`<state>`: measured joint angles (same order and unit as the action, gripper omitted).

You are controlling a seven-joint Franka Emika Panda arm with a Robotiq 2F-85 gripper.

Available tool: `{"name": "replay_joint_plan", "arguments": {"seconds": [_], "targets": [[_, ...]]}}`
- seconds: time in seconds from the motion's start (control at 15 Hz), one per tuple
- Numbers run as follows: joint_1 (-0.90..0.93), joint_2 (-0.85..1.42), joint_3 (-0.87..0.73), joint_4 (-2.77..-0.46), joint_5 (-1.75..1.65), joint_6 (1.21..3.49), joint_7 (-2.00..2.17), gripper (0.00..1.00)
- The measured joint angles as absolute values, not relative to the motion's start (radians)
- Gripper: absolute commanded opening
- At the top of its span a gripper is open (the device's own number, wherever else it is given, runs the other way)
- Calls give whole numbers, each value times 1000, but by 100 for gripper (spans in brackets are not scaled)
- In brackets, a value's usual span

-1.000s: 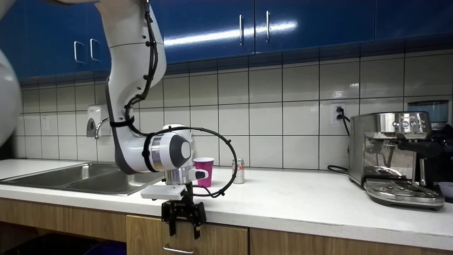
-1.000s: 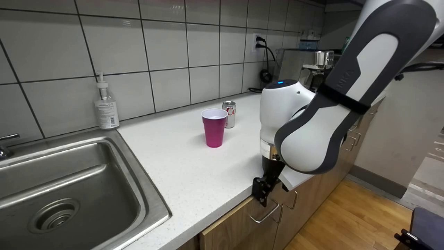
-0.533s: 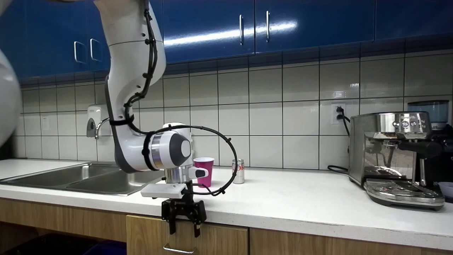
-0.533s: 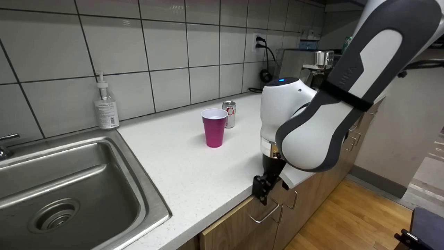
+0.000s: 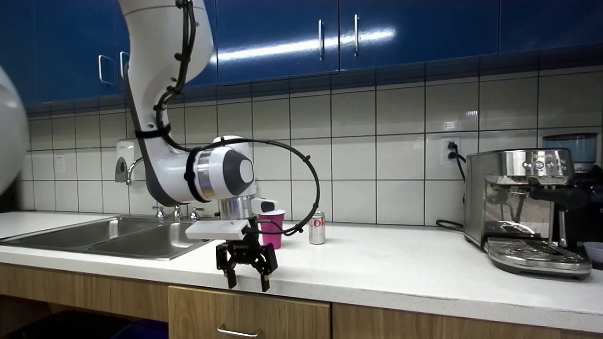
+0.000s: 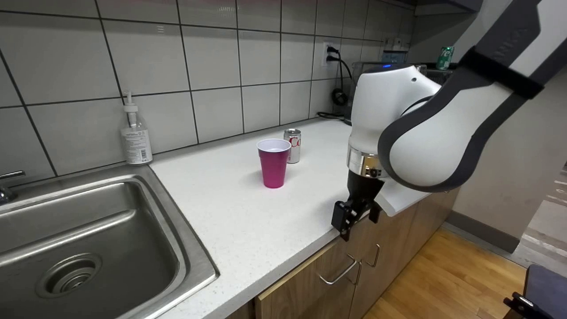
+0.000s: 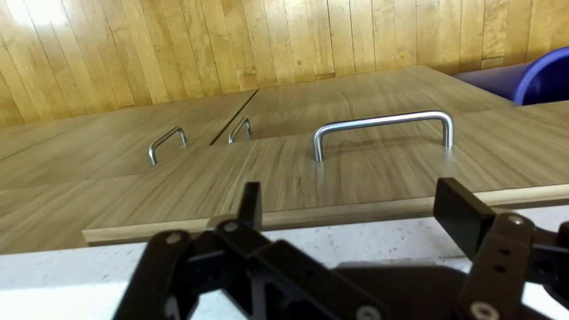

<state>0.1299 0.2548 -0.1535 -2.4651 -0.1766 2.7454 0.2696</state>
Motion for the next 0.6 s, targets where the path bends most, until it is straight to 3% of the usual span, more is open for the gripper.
{"name": "replay_joint_plan", "arguments": {"seconds": [0.6], "targets": [[119,39,-155,-2579,-249,2660,279,100]]}}
